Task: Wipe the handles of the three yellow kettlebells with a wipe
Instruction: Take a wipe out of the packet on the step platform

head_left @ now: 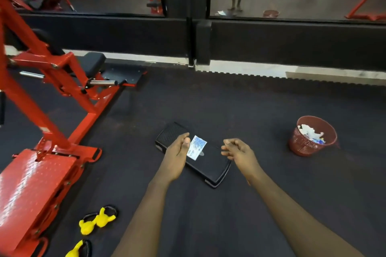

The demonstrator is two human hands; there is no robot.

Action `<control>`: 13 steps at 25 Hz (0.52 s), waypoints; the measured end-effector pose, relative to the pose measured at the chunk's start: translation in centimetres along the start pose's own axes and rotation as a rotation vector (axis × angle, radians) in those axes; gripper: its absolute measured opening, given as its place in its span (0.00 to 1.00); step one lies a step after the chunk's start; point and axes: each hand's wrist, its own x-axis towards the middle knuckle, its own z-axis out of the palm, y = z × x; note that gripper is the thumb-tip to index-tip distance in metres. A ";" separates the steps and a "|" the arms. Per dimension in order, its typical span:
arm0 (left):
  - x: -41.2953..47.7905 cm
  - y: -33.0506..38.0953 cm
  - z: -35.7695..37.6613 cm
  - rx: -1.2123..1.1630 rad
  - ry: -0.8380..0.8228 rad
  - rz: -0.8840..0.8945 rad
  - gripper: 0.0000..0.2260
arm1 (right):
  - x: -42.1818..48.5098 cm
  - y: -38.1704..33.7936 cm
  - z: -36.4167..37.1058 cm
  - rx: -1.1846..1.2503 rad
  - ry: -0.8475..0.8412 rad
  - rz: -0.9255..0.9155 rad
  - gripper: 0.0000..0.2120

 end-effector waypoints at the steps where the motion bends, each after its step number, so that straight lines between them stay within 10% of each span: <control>1: 2.0 -0.5 0.4 0.012 -0.017 -0.013 0.18 | 2.2 0.3 -0.1 0.004 -0.002 0.020 0.08; 13: 24.6 -4.0 5.4 0.043 0.069 -0.259 0.09 | 30.8 4.6 -0.2 -0.002 -0.134 0.303 0.04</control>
